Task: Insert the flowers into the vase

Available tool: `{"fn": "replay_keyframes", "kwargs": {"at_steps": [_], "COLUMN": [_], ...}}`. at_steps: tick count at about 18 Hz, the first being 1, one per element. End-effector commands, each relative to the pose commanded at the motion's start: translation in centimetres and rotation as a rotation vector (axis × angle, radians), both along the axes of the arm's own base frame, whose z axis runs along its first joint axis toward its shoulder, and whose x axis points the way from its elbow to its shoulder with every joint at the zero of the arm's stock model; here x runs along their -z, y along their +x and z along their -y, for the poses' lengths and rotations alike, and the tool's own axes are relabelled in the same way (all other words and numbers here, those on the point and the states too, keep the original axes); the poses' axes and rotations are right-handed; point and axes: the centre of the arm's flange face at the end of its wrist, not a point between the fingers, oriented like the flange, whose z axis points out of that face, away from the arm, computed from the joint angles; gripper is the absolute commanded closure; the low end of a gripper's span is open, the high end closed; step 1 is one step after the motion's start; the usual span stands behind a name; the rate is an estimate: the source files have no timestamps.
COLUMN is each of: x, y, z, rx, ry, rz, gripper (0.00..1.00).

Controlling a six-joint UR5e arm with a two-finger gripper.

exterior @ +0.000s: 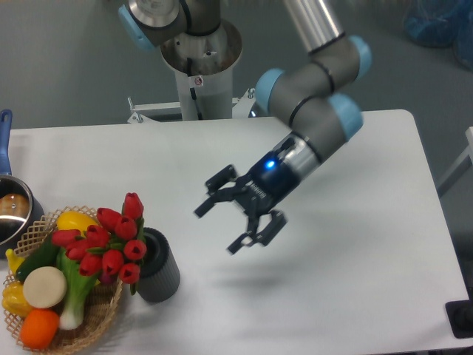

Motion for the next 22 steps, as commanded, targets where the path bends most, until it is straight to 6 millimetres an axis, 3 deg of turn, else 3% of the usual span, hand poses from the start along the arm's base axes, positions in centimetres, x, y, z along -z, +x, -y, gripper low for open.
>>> {"fn": "replay_keyframes", "kwargs": {"at_steps": [3,8,11,15,22], "x": [-2.4,-3.5,-5.2,-7.3,-10.2], "y": [-0.6,-1.3,-1.9,-1.5,-0.7], "z": [0.5,1.6,3.8,5.2,8.3], "rx": [-0.083,-0.195,-0.305,-0.360,-0.443], "ry": [-0.084,-0.198,-0.296,-0.346,-0.588], "rz": [-0.029,-0.051,-0.112,-0.173,-0.256], "gripper": [0.00,0.00,0.00,0.00,0.00]}}
